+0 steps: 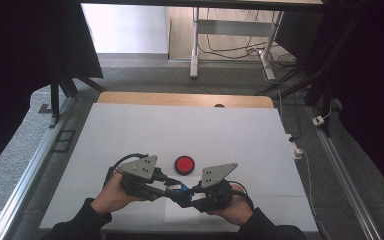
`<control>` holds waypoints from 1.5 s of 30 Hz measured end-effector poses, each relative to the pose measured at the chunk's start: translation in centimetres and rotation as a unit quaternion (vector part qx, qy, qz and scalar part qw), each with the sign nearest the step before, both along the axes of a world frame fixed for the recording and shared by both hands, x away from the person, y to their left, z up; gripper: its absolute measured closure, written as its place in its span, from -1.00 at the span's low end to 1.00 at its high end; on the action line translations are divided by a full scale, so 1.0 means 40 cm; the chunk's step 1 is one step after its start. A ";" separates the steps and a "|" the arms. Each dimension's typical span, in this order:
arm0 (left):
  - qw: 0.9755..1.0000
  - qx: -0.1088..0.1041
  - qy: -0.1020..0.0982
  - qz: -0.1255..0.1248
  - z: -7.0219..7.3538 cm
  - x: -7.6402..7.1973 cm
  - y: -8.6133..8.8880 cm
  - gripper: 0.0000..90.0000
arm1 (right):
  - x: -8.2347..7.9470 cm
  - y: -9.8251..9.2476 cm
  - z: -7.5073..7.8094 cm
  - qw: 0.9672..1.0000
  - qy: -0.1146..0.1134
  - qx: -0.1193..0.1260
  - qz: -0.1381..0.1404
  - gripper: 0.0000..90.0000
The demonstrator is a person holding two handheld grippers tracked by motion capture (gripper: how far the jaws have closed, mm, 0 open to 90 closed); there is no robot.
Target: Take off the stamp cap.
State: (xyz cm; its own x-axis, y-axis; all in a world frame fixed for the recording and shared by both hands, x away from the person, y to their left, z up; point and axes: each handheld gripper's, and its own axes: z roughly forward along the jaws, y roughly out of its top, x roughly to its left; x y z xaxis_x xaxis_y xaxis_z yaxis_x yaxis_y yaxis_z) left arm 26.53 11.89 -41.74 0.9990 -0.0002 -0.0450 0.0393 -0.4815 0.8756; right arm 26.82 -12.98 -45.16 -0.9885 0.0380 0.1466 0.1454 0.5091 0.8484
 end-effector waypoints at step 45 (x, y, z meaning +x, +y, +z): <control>0.995 -0.003 0.026 0.101 0.005 0.013 0.046 0.56 | -0.009 -0.054 -0.003 0.995 -0.032 -0.045 -0.082 0.53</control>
State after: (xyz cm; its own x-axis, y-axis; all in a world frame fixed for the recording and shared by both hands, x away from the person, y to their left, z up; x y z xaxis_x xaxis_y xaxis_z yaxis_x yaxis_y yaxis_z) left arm 27.04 13.73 -41.52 0.9750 0.2001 -0.0968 0.1798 -0.4534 0.8730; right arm 26.45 -15.12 -45.29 -0.9750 0.2102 0.0721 0.1801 0.5575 0.8104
